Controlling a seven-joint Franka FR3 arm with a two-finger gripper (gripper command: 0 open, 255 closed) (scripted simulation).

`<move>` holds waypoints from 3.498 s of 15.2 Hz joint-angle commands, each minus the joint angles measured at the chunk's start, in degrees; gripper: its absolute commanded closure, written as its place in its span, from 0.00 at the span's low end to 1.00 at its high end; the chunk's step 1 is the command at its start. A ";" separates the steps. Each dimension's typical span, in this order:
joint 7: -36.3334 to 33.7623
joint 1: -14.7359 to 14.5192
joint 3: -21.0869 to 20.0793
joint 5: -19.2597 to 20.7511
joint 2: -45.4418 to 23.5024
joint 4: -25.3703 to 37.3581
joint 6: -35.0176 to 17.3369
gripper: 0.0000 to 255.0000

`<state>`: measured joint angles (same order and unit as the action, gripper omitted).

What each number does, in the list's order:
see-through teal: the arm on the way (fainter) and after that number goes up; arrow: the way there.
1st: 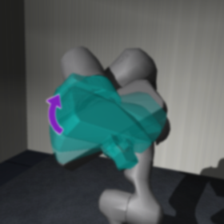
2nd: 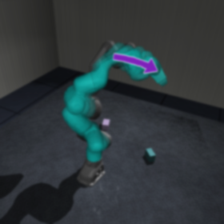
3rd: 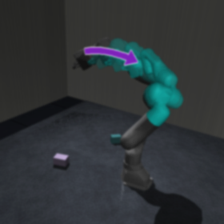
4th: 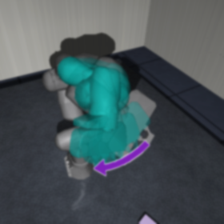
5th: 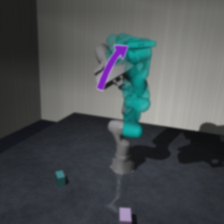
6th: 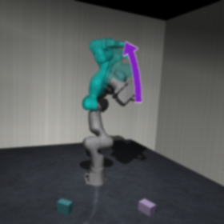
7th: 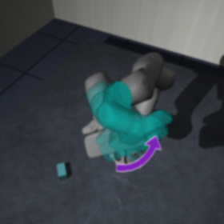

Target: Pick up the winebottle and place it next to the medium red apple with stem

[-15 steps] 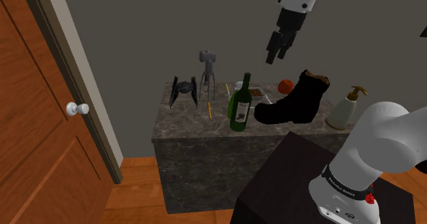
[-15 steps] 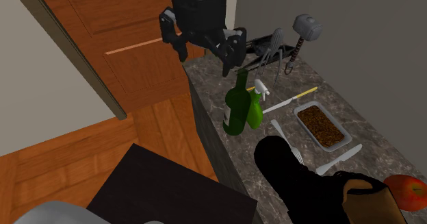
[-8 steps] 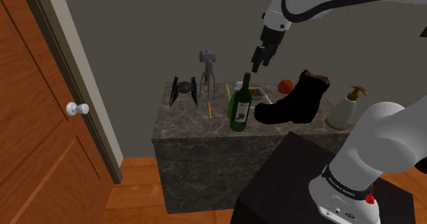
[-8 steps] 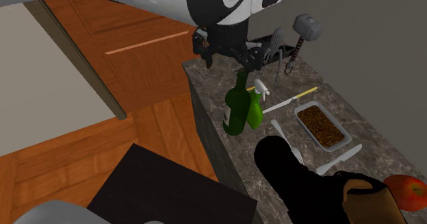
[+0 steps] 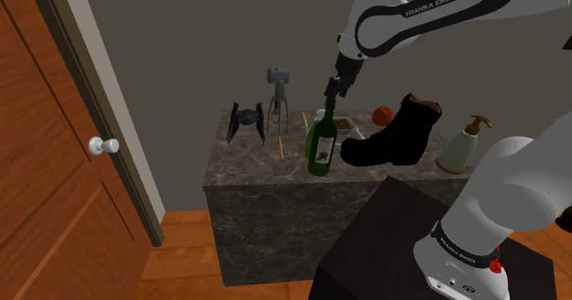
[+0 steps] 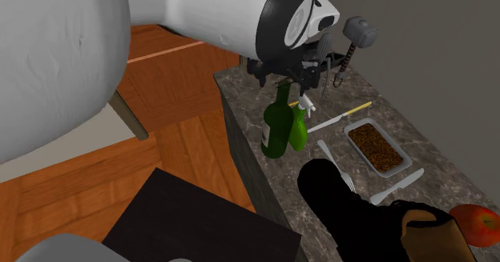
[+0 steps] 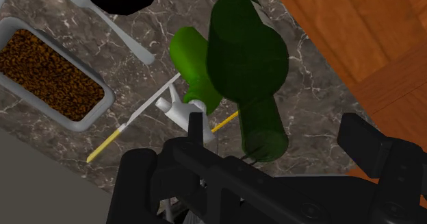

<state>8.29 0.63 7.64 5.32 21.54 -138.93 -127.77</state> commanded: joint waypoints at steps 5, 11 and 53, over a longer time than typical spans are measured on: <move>0.07 -0.01 0.28 -0.01 -2.41 -1.56 -4.05 0.00; 0.07 -0.01 0.28 -0.01 -2.42 -1.56 -4.05 0.00; 0.81 -0.41 -0.73 -0.80 1.28 19.33 20.53 1.00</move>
<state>9.01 0.21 6.91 4.53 22.79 -120.45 -108.10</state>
